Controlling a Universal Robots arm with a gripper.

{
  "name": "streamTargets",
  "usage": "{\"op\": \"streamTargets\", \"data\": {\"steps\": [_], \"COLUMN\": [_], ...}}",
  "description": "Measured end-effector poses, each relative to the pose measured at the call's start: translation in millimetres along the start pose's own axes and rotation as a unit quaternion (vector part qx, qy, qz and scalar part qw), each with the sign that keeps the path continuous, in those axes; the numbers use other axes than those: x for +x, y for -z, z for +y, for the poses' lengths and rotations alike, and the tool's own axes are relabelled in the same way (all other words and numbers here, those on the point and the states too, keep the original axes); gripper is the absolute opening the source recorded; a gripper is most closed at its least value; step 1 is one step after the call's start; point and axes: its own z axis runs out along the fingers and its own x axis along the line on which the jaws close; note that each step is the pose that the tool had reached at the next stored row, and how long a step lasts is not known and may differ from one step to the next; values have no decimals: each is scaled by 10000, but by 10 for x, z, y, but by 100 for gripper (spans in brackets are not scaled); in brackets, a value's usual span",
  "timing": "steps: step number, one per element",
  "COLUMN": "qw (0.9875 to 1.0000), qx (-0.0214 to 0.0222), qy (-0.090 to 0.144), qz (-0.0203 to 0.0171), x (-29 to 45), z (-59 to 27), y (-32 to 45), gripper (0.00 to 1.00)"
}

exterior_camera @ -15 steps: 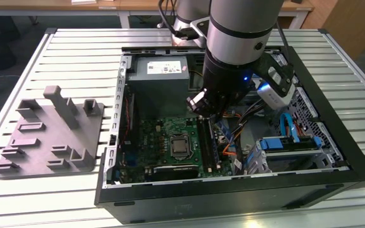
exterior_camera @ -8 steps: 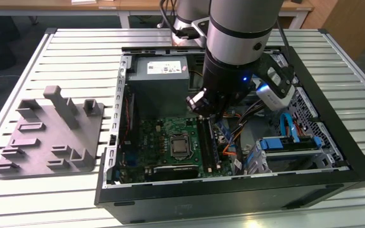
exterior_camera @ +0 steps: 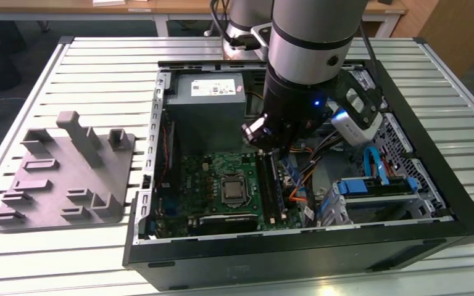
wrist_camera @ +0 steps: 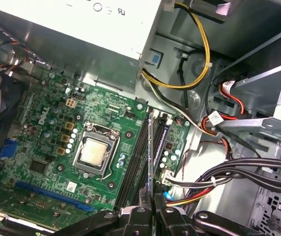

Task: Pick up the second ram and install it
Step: 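Insert the second ram into the second slot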

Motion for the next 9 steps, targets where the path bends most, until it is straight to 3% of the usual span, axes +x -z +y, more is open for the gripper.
{"op": "streamTargets", "data": {"steps": [9], "qw": [9997], "qx": [15], "qy": [-259], "qz": [-13], "x": [0], "z": [0], "y": [-2], "gripper": [14]}}
